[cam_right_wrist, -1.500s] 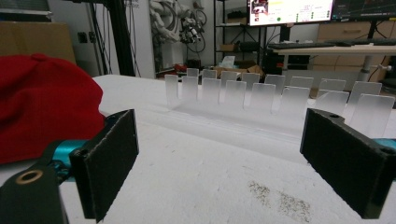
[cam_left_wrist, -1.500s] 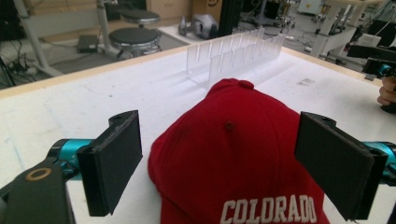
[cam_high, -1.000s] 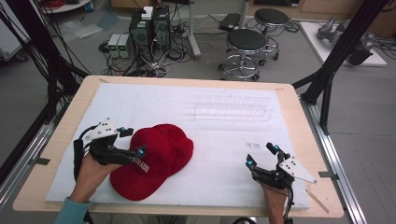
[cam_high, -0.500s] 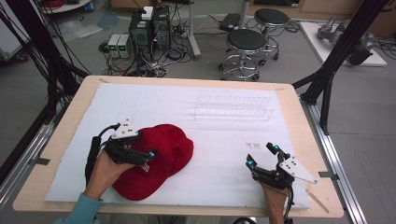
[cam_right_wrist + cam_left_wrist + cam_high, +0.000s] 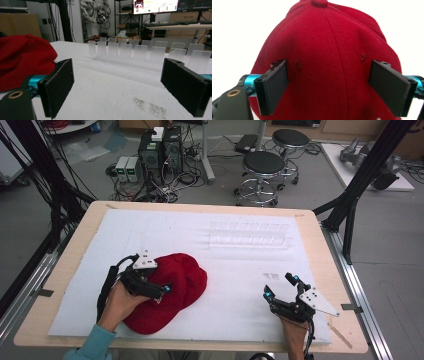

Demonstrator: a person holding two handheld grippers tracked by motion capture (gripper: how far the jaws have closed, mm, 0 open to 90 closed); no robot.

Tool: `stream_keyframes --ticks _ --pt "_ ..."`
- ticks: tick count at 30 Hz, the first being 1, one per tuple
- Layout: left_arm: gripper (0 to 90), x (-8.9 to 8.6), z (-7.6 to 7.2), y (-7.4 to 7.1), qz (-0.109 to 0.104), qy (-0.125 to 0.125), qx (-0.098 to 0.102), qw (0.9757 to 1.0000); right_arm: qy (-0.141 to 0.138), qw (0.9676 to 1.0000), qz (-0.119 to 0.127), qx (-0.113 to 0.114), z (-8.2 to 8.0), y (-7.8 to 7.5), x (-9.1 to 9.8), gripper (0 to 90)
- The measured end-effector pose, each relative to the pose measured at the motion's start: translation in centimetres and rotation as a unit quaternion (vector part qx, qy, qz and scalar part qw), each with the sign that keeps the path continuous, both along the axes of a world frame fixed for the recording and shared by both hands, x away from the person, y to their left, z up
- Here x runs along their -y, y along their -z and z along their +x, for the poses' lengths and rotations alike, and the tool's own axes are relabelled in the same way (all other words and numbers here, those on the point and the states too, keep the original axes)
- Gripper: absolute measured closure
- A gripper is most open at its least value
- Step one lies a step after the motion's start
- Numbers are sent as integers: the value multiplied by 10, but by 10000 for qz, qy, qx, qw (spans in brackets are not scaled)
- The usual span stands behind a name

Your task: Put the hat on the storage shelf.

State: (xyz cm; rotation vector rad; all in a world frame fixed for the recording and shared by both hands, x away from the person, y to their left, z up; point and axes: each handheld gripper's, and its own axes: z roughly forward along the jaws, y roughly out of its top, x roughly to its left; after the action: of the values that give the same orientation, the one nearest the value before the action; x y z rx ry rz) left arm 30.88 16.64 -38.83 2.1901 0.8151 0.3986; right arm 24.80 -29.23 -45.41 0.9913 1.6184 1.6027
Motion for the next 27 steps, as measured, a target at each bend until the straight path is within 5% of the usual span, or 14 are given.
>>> stream_keyframes --ticks 5,19,22,27 --pt "261 1 2 3 101 62 -29 9999 2 10000 7 -2 0 0 0 104" --pt "729 3 2 12 344 422 180 9984 9 10000 19 -12 0 0 0 105" --pt "815 3 1 13 417 414 165 9981 19 10000 18 -15 0 0 0 104" --pt "849 0 1 12 196 140 31 9997 19 10000 -8 -13 0 0 0 105"
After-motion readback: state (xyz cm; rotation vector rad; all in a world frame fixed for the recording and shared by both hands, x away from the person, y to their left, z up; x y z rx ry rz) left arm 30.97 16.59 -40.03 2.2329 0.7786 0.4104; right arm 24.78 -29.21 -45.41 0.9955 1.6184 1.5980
